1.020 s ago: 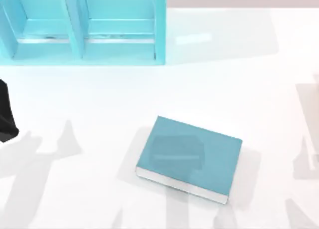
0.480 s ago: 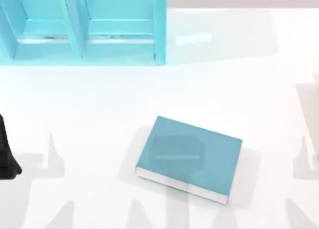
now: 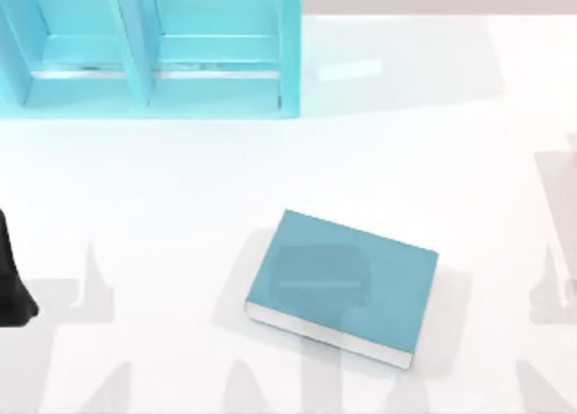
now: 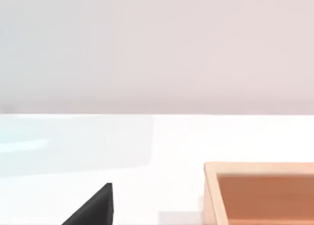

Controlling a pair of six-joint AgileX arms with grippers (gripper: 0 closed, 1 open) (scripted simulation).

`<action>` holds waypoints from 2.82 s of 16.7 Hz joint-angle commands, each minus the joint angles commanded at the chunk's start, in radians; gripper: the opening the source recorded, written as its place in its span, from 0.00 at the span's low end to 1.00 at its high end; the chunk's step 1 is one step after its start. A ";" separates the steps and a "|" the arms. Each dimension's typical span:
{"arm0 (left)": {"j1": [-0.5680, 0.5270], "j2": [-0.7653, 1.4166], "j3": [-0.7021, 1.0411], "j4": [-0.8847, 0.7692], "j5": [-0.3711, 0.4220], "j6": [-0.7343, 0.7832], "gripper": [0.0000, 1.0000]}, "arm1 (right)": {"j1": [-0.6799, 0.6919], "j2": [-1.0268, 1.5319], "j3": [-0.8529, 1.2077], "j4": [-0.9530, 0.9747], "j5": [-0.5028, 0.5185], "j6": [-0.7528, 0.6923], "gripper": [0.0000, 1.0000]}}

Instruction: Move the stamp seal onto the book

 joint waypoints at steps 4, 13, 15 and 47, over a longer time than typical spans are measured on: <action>0.000 0.000 0.000 0.000 0.000 0.000 1.00 | -0.036 0.104 0.102 -0.097 0.000 -0.035 1.00; 0.000 0.000 0.000 0.000 0.000 0.000 1.00 | -0.206 0.889 0.772 -0.622 0.000 -0.200 1.00; 0.000 0.000 0.000 0.000 0.000 0.000 1.00 | -0.245 1.110 0.946 -0.750 0.000 -0.237 1.00; 0.000 0.000 0.000 0.000 0.000 0.000 1.00 | -0.419 1.992 1.346 -0.917 0.001 -0.404 1.00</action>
